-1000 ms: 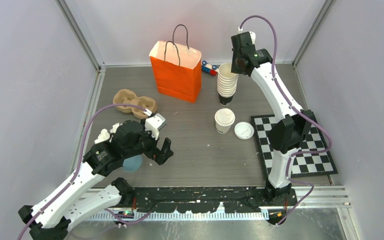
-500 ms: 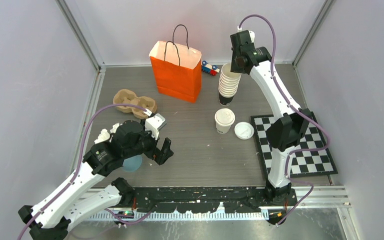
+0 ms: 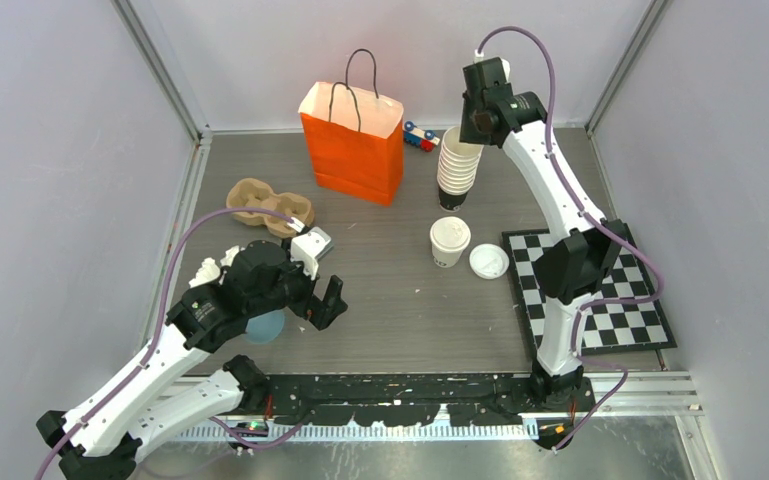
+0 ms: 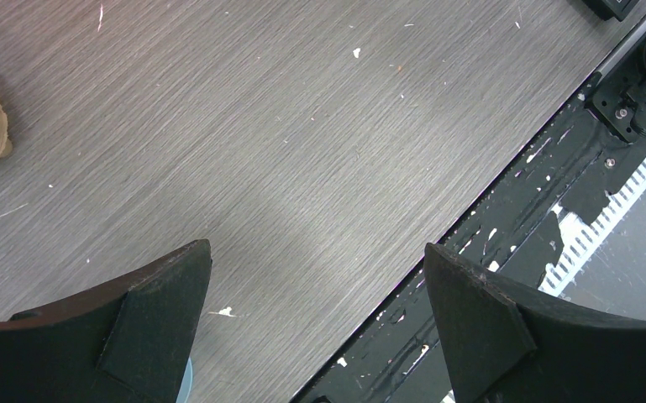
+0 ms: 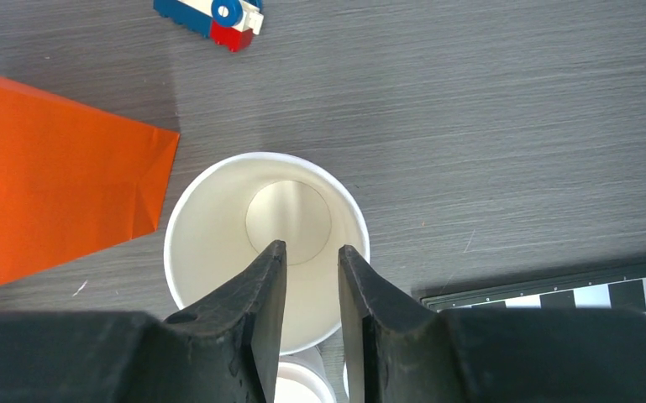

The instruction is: Pack the takeout coffee

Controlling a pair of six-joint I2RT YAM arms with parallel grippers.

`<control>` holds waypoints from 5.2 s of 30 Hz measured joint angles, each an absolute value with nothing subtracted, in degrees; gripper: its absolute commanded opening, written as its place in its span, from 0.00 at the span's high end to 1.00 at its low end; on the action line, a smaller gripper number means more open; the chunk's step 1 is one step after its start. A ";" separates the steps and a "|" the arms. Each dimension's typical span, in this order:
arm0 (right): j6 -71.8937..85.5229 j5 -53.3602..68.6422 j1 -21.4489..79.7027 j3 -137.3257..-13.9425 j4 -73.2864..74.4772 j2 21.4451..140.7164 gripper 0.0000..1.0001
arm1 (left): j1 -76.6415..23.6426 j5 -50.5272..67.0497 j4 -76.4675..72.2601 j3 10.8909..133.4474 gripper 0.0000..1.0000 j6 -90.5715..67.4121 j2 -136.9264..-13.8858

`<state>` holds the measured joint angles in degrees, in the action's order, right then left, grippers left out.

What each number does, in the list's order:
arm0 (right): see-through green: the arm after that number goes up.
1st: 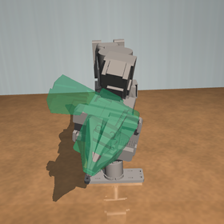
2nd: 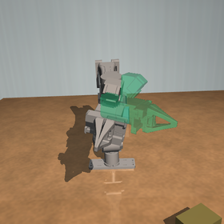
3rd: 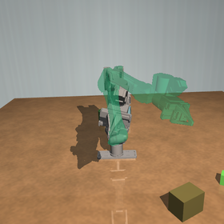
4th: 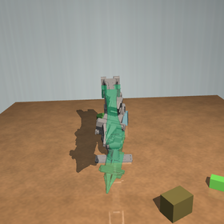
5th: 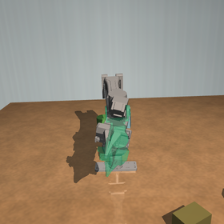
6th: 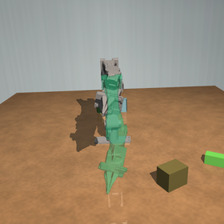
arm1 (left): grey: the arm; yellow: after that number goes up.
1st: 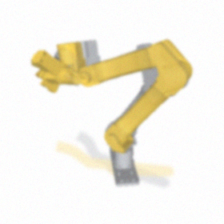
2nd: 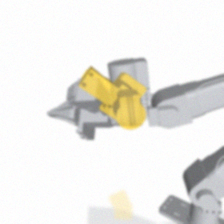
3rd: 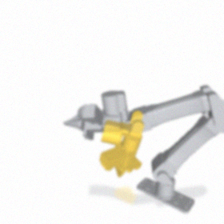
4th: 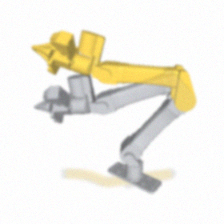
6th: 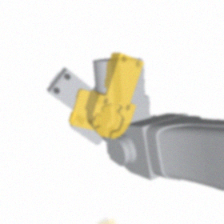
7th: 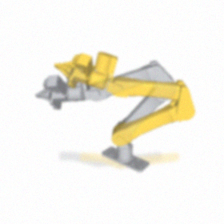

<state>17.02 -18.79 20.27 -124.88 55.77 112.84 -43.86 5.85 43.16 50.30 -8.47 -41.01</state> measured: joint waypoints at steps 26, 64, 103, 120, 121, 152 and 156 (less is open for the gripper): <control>15.07 -22.35 19.99 -124.88 55.79 113.34 0.70 | -43.86 5.85 43.16 50.28 0.00 -8.47 -41.41; 19.62 -16.84 18.24 -131.02 57.65 113.49 1.00 | -43.86 5.82 43.16 49.95 0.00 -8.45 -42.30; 30.00 -12.49 54.65 -66.24 37.58 74.35 1.00 | -43.86 -6.35 43.42 49.41 0.00 -8.27 -32.99; 34.09 -22.72 59.05 -55.72 30.02 75.85 0.72 | -43.86 -6.20 43.46 49.25 0.00 -8.27 -33.04; 34.87 -23.90 59.05 -55.72 31.16 74.43 0.73 | -43.86 -6.20 43.46 49.25 0.00 -8.27 -33.04; 55.16 -29.26 18.28 -44.80 33.23 71.07 0.75 | -43.86 -5.93 43.51 49.25 0.00 -8.27 -33.65; 56.16 -25.52 17.23 -43.27 29.65 75.64 0.78 | -43.86 -5.93 43.51 49.25 0.00 -8.27 -33.67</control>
